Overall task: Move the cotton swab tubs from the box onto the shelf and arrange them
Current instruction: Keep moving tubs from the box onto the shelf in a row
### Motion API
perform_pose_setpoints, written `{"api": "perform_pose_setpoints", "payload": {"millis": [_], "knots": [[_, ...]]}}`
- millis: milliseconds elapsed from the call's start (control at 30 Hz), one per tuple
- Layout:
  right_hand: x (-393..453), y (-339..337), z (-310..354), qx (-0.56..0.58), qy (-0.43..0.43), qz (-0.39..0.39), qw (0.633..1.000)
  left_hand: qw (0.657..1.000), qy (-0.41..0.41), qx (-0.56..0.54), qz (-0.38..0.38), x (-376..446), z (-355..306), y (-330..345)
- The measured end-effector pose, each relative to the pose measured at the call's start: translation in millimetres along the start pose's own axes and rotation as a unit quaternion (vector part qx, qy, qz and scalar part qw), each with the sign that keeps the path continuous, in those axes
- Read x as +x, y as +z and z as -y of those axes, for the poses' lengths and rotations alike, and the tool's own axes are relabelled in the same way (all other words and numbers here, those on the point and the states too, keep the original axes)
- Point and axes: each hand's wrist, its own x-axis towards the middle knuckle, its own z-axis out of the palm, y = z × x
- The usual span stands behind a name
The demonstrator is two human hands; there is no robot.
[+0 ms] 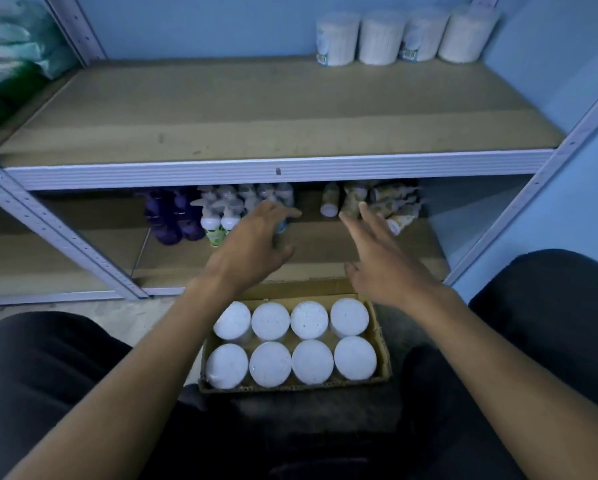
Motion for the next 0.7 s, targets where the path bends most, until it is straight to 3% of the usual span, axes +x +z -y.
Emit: {"api": "perform_pose_setpoints", "payload": {"millis": [467,700], "knots": [[6,135,4,0.001,0.053,0.166,0.985,0.96,-0.199,-0.014,0.197,-66,58,90],[11,177,3,-0.004,0.05,0.215,0.975,0.925,-0.236,0.014,0.296,-93,78,132]]}}
